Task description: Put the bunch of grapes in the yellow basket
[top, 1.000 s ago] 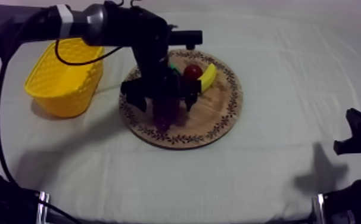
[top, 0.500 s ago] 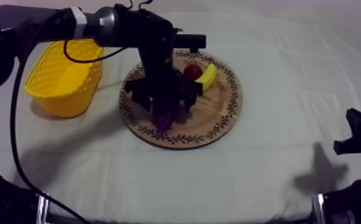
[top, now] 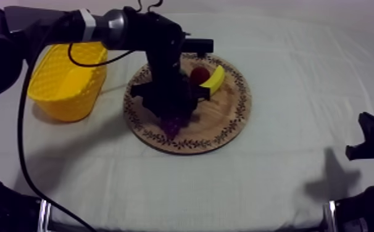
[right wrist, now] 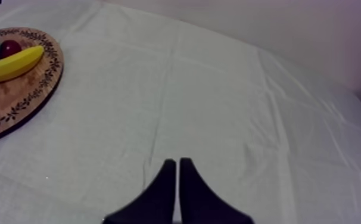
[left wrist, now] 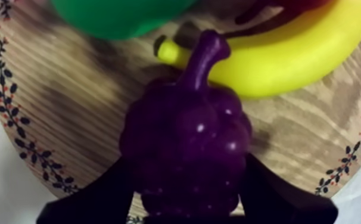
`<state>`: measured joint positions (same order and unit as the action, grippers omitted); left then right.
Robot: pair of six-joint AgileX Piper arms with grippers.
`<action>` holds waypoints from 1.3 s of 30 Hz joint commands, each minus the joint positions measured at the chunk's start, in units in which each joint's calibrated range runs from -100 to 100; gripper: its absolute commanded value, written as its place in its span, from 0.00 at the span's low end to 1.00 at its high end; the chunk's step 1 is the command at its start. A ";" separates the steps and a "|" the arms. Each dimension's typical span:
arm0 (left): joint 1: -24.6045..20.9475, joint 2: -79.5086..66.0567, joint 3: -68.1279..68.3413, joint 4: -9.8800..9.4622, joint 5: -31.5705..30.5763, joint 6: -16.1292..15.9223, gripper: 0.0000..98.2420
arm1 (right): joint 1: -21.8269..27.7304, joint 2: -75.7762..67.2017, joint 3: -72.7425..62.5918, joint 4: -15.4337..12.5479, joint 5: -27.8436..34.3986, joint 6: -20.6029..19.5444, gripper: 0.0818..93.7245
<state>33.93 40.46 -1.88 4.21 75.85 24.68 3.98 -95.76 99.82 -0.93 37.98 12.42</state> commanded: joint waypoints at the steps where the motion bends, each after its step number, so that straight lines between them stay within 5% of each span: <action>1: 0.03 0.01 -0.09 -0.05 0.07 0.06 0.50 | 0.00 0.00 -0.04 -0.02 0.00 0.01 0.00; 14: 0.82 -3.04 1.47 -0.64 0.52 0.95 0.48 | 0.00 0.00 -0.04 -0.02 0.00 -0.01 0.00; 27: 1.53 -21.40 9.40 -2.72 3.09 1.62 0.48 | 0.00 0.00 -0.04 -0.02 0.00 0.00 0.00; 39: -4.78 -42.19 19.14 -5.06 6.93 0.68 0.49 | 0.00 0.00 -0.04 -0.02 0.00 0.01 0.00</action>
<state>30.69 2.09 15.75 -0.69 82.86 25.71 3.98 -95.76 99.82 -0.93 37.98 12.42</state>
